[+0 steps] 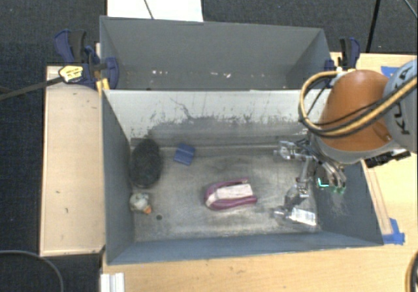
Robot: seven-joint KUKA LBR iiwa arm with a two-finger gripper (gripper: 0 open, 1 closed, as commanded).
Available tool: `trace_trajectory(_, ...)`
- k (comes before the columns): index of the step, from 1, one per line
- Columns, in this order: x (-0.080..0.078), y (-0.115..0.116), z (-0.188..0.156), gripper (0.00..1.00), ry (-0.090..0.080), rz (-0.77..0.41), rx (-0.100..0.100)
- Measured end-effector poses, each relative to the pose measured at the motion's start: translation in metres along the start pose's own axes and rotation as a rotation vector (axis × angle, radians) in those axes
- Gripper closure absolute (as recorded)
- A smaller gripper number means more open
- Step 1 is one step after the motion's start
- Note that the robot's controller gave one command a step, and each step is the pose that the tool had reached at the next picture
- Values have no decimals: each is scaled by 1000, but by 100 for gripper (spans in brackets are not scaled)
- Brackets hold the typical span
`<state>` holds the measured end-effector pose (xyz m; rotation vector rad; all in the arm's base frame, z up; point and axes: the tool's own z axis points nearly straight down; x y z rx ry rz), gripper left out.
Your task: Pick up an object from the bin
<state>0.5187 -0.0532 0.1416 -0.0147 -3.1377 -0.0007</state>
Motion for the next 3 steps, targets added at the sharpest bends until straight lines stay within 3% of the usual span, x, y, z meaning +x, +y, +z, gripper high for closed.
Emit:
trace_trajectory(1,0,66,72,0,-3,-412,-1)
trace_trajectory(2,0,63,69,100,-3,-409,1)
trace_trajectory(3,3,65,-90,100,-13,-574,4)
